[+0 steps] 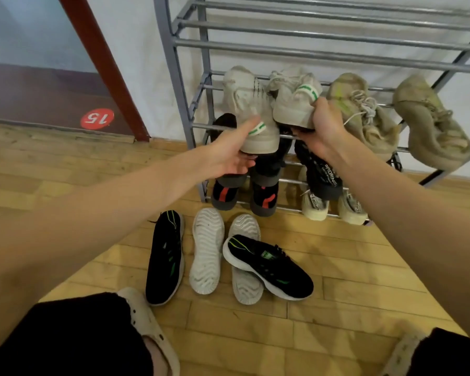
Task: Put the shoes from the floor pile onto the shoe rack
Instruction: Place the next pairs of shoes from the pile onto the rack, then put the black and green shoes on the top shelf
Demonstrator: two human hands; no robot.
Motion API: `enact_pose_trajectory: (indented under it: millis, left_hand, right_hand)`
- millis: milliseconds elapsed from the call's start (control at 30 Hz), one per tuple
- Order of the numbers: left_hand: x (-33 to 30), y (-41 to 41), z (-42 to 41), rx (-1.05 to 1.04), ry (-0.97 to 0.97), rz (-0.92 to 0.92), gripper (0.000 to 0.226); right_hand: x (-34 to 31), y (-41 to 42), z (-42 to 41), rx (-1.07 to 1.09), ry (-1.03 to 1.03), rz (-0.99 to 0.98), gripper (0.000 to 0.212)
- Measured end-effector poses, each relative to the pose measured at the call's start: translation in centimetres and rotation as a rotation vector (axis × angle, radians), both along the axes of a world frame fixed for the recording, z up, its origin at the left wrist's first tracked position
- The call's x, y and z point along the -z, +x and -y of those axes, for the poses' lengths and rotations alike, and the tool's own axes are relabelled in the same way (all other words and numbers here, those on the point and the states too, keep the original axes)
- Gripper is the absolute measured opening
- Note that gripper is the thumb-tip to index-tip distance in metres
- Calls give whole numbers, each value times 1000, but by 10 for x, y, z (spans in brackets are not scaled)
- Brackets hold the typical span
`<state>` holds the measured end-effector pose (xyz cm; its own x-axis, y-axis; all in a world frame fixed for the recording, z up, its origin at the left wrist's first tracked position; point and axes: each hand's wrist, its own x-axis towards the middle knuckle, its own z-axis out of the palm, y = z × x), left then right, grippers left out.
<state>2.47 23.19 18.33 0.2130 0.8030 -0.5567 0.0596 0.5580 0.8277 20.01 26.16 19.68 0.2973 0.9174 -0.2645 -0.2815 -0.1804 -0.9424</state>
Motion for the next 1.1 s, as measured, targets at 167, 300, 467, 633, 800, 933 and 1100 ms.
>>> enact_pose_trajectory:
  millis: [167, 300, 467, 633, 800, 933, 1100]
  left_hand:
    - [2, -4, -9, -166, 190, 58, 23]
    - [0, -14, -18, -216, 230, -35, 25]
    - [-5, -23, -21, -209, 160, -43, 36]
    - [6, -35, -4, -144, 209, -234, 60]
    - [29, -46, 32, -125, 275, -338, 33]
    - [59, -57, 66, 2, 271, -532, 11]
    - [118, -79, 102, 22, 168, -561, 17]
  right_hand:
    - [-1, -9, 2, 25, 33, 43, 31]
    - [1, -19, 1, -20, 41, 146, 15]
    - [6, -33, 5, -107, -48, 332, 35]
    - [19, -29, 37, -132, 45, 809, 39]
    - [43, -29, 100, -179, 301, 1121, 41]
    - [83, -35, 140, -379, 228, 1198, 39]
    - [137, -40, 178, -799, 11, 1255, 43]
